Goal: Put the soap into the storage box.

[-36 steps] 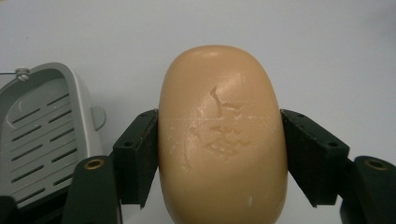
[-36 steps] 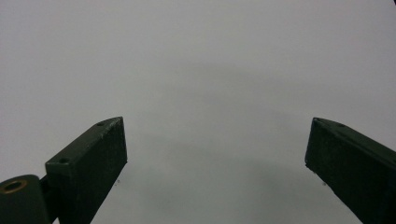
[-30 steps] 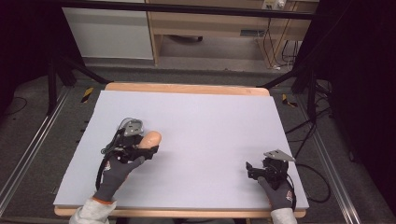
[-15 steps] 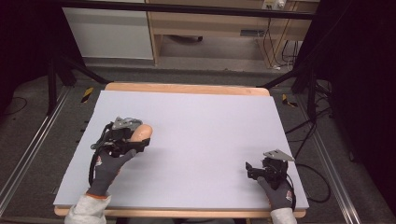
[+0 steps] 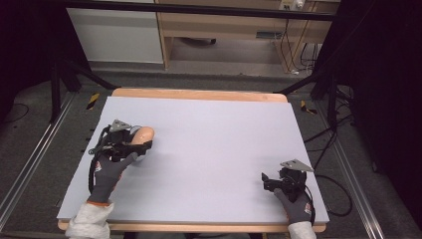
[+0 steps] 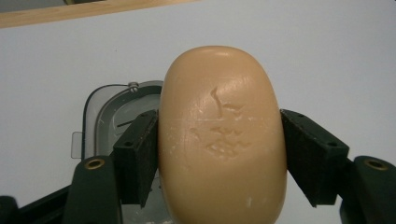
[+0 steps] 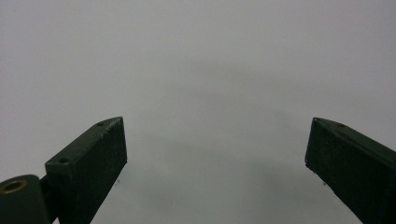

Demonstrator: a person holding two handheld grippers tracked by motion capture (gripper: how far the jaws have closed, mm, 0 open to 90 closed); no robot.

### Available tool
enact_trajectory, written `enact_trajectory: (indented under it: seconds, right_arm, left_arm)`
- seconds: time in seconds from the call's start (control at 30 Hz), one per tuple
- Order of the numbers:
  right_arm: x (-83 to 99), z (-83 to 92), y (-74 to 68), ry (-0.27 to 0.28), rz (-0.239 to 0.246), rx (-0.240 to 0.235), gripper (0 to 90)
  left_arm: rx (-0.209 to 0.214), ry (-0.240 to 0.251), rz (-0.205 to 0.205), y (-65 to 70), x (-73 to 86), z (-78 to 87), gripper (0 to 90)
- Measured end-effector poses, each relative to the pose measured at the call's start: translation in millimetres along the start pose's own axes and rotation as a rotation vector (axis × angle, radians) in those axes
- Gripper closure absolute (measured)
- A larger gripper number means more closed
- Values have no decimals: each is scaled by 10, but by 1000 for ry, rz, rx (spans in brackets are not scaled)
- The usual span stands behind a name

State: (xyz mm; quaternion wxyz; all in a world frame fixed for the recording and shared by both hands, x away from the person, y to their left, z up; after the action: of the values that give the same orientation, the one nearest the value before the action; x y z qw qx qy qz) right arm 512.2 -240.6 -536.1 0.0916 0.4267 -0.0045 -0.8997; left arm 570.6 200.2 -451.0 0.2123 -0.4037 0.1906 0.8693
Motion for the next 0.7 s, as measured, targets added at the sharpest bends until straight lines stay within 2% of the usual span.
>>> enact_trajectory:
  seconds: [0.7]
  right_arm:
    - [3,-6,-5,-3,5,1,57]
  left_arm:
    - [-43,-23,55,-334,49,-160,315]
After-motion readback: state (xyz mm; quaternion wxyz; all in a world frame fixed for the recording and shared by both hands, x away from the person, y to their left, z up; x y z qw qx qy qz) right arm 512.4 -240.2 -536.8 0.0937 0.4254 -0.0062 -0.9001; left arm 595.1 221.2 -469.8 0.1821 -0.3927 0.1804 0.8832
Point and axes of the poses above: each handheld gripper's, and its own axes: z roughly backward along the jaws, x roughly out of its underside, y roughly to its right, the point moved 10 cm from there along -z, roughly forward along the jaws, and after that the axes turned 7 degrees about x, right-handed, at the moved point
